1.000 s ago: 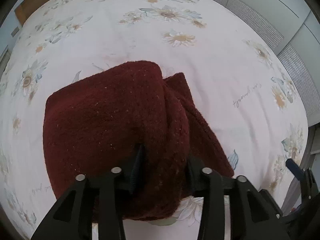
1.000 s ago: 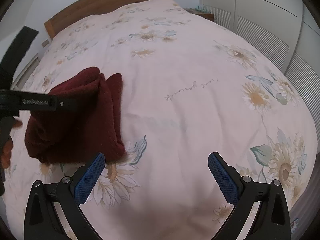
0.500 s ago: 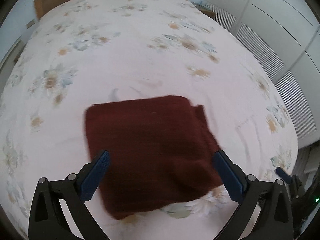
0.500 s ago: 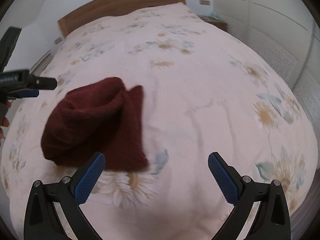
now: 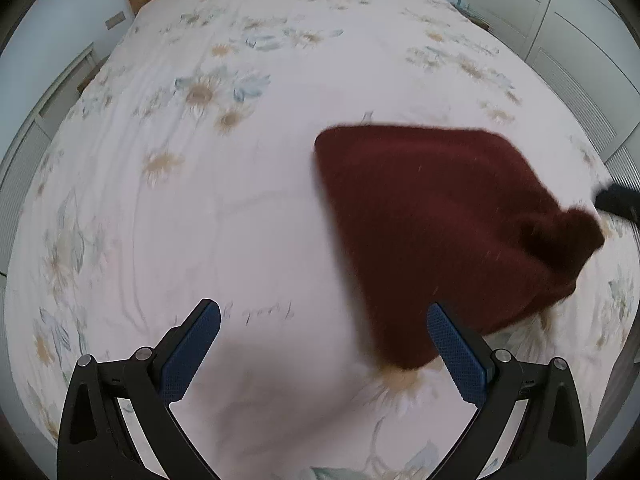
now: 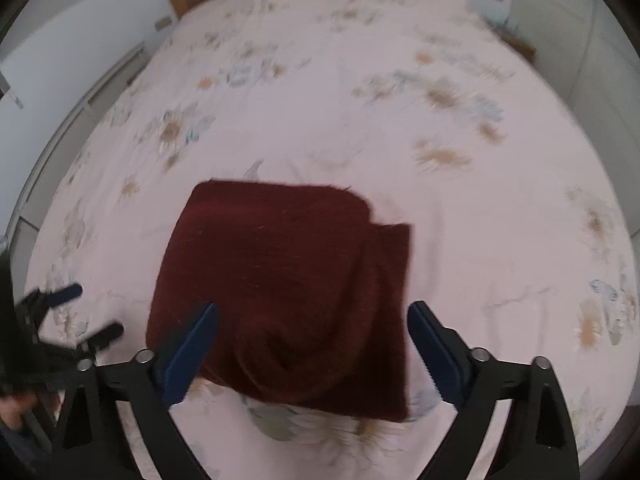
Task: Fold small clothes
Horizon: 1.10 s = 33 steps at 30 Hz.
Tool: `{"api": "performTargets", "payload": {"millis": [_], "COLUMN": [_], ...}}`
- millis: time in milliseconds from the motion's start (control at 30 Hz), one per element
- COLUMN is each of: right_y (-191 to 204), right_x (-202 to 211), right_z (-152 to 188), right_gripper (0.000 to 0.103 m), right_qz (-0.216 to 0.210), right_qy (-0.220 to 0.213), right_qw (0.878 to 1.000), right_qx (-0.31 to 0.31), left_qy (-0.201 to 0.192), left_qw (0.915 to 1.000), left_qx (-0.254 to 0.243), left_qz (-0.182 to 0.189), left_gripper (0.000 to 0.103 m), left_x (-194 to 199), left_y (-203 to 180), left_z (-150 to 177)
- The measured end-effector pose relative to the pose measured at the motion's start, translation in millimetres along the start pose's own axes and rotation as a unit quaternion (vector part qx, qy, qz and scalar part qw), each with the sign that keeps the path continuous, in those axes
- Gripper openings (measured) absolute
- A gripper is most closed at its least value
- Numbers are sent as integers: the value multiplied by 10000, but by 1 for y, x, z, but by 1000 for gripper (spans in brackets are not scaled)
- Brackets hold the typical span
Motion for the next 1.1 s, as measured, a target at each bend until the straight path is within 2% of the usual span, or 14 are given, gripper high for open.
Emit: {"api": "performTargets", "payload": {"millis": [133, 233, 300, 367, 400, 467, 567, 833, 933, 1100], "right_y": [7, 2, -5, -6, -6, -7, -7, -31, -46, -65], "right_x": [-36, -54, -61, -63, -64, -64, -57, -23, -8, -19], "right_z": [11, 27, 37, 43, 45, 50, 51, 46, 51, 66], "right_gripper": [89, 87, 78, 65, 61, 47, 35, 25, 23, 23], "right_qz": [77, 49, 19, -235, -306, -349, -377, -407, -273, 51], "right_qy": [568, 803, 899, 932, 930, 923, 769, 252, 112, 289], "right_qw": [9983, 9967, 9958, 9950, 9949, 9949, 9962, 9982, 9988, 9989], "right_qx": [29, -66, -153, -254, -254, -216, -185, -356, -396, -363], "left_qy": [35, 20, 20, 24, 27, 34, 73, 71, 53, 60], "left_qw": [9999, 9999, 9998, 9997, 9997, 9996, 9995, 9995, 9996, 9994], "left_qx": [-63, -83, -107, -141, -153, -179, -197, -207, -204, -249], "left_qz": [88, 117, 157, 190, 201, 232, 245, 207, 198, 252], "left_gripper": [102, 102, 102, 102, 102, 102, 102, 102, 102, 102], "left_x": [-4, -7, -9, -11, -12, -15, -19, -18, -18, -19], "left_y": [3, 2, 1, -2, -3, -6, -8, -4, -4, -12], "left_z": [15, 18, 19, 19, 20, 20, 21, 19, 17, 16]}}
Point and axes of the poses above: each gripper's, at about its wrist camera, not at the fingertips, and x roughly against the way its jaws point, y to its left, z to its underside, the point moved 9 cm from there along -x, roughly the way its jaws point, and after that the axes turned 4 degrees about y, right-handed, at the moved point
